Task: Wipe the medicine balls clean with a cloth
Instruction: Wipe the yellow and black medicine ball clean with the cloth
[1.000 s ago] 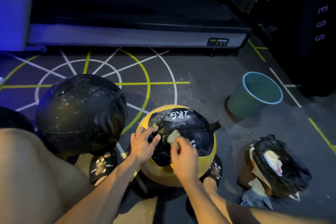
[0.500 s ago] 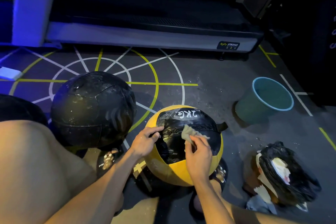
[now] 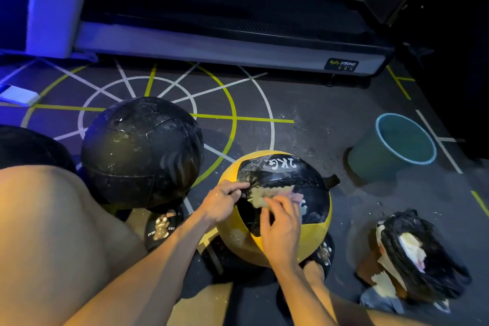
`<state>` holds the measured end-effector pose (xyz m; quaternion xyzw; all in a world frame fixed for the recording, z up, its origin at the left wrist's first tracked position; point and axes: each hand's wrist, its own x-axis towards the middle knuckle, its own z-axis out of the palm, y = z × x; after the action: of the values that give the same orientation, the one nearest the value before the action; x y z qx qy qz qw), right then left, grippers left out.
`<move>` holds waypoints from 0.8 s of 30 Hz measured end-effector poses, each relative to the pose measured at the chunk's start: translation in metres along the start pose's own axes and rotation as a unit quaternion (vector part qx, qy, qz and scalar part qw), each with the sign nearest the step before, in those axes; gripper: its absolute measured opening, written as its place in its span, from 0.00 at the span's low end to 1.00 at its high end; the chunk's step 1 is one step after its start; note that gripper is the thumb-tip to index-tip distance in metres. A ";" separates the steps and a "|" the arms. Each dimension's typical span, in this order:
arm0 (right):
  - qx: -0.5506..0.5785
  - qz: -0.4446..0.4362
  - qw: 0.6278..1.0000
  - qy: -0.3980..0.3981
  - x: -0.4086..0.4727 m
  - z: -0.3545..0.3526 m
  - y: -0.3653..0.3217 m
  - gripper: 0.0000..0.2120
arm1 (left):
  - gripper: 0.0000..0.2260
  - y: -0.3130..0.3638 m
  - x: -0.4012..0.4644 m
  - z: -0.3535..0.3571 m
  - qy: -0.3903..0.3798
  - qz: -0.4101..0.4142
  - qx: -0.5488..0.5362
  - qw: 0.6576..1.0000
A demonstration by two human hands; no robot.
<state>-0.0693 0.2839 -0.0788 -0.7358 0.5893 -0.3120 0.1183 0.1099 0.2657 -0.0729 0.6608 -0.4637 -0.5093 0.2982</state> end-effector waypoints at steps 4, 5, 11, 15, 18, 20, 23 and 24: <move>-0.063 -0.192 0.968 -0.147 -0.017 0.005 -0.008 0.03 | 0.16 0.002 0.000 -0.003 -0.005 -0.006 -0.029 1.000; -0.055 -0.196 0.968 -0.149 -0.015 0.001 -0.004 0.04 | 0.16 0.003 -0.001 -0.003 -0.006 -0.004 -0.030 1.000; 0.005 -0.030 0.996 -0.079 -0.008 -0.023 0.026 0.12 | 0.13 0.001 -0.010 -0.001 0.089 -0.017 -0.165 0.982; -0.005 -0.040 0.993 -0.113 -0.008 -0.023 0.026 0.14 | 0.10 0.001 -0.015 -0.004 0.131 -0.033 -0.283 0.949; 0.014 -0.024 0.992 -0.125 -0.004 -0.021 0.019 0.10 | 0.12 0.002 -0.016 -0.005 0.128 -0.054 -0.299 0.944; 0.040 0.034 0.992 -0.113 0.006 -0.027 0.011 0.04 | 0.12 0.001 -0.016 -0.007 0.127 -0.075 -0.310 0.939; 0.098 0.118 0.985 -0.074 0.029 -0.036 -0.004 0.06 | 0.09 -0.004 -0.015 -0.010 0.119 -0.102 -0.310 0.938; 0.105 0.126 0.985 -0.062 0.038 -0.039 -0.012 0.07 | 0.09 -0.006 -0.014 -0.010 0.116 -0.108 -0.304 0.939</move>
<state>-0.0792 0.2592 -0.0305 -0.6572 0.6327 -0.3084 0.2696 0.1208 0.2805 -0.0696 0.6394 -0.1745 -0.5747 0.4800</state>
